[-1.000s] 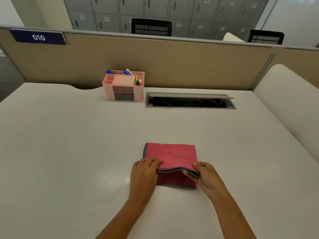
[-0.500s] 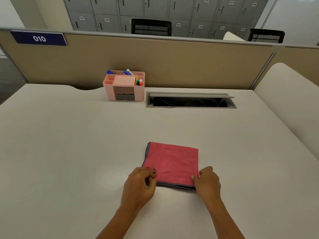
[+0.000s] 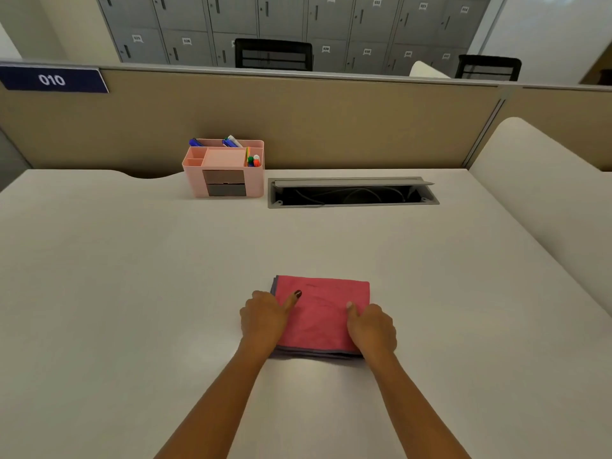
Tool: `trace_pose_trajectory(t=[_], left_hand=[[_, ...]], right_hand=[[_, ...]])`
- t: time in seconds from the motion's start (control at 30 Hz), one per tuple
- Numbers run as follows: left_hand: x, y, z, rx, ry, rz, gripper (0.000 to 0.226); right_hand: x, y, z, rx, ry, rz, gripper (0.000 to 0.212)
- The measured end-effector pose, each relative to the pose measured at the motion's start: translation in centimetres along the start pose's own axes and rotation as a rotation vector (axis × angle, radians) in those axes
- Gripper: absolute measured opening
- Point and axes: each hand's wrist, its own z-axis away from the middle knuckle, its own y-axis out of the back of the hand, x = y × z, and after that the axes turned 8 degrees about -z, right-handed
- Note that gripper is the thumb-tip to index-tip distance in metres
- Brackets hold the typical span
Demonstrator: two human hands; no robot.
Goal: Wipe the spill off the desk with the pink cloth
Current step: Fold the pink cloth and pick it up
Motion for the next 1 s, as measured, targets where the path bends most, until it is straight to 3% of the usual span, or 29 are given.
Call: trace_pose_trajectory(t=[0.1, 0.27, 0.5, 0.6, 0.8, 0.9, 1.0], left_hand=[[0.1, 0.0, -1.1, -0.074, -0.045, -0.014, 0.052], [0.6, 0.5, -1.1, -0.141, -0.107, 0.308, 0.038], [4.1, 0.0, -1.7, -0.12, -0.183, 0.531, 0.043], [6.1, -0.7, -2.2, -0.263, -0.209, 0.855, 0.037], [12.8, -2.8, -2.7, -0.69, -0.006, 1.489, 0.044], [16.8, -4.0, -3.0, -0.937, -0.02, 1.626, 0.055], [20.8, -4.8, -3.0, -1.071, -0.067, 1.698, 0.055]], right_hand=[[-0.1, 0.2, -0.2, -0.004, 0.058, -0.091, 0.045], [0.3, 1.6, -0.6, -0.089, 0.148, -0.339, 0.035], [1.0, 5.8, -3.3, -0.181, 0.28, -0.569, 0.038], [0.4, 9.4, -4.3, -0.313, 0.312, -0.766, 0.031], [-1.8, 16.4, -6.5, -0.413, 0.35, -0.928, 0.03], [-2.4, 19.2, -7.9, -0.419, 0.347, -1.0, 0.034], [-2.0, 21.7, -10.0, -0.407, 0.329, -1.045, 0.029]])
